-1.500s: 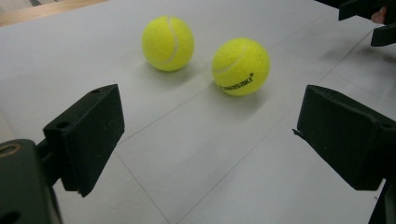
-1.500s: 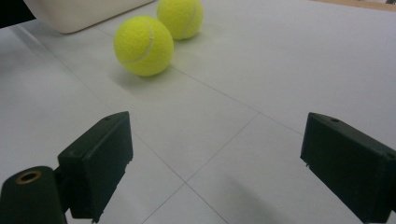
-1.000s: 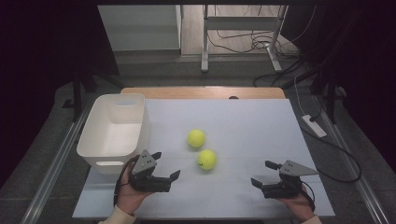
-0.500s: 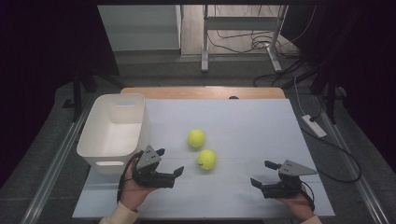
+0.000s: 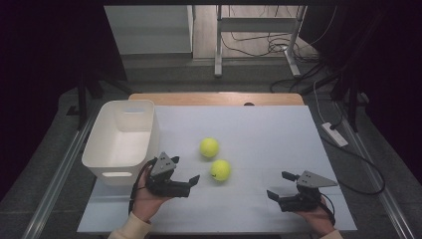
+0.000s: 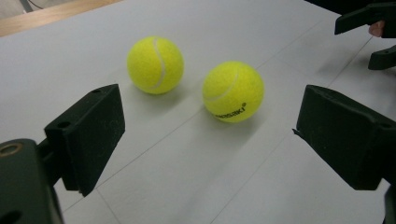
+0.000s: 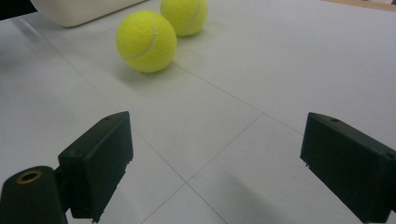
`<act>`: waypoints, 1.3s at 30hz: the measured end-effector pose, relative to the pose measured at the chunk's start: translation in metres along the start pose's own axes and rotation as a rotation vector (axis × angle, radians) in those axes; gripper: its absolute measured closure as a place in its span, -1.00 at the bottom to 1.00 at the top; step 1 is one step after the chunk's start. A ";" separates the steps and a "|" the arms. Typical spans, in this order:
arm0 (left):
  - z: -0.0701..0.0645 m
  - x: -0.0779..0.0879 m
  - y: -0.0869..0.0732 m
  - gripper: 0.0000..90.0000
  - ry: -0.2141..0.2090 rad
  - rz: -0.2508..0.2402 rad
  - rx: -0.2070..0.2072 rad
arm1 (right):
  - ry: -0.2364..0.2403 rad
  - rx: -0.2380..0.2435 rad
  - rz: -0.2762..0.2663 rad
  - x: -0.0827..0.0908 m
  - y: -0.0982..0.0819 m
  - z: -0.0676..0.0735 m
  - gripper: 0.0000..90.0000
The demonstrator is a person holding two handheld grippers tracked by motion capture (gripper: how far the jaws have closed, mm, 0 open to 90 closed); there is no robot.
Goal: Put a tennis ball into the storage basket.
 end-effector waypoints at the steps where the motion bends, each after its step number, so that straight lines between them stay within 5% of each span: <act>1: 0.000 -0.001 0.001 -0.80 0.000 -0.001 -0.002 | 0.000 0.000 0.001 0.000 0.000 0.000 -0.79; 39: 0.004 -0.033 0.020 -0.81 -0.029 0.042 0.005 | 0.002 0.001 0.003 -0.001 -0.001 -0.001 -0.79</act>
Point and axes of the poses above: each handheld gripper's, and its own axes: x roughly backward along the jaws, y roughly out of its top, z roughly to its left, the point moved 4 cm from there along -x, roughly forward along the jaws, and after that the axes turned 3 degrees about y, right-handed, at the moved point
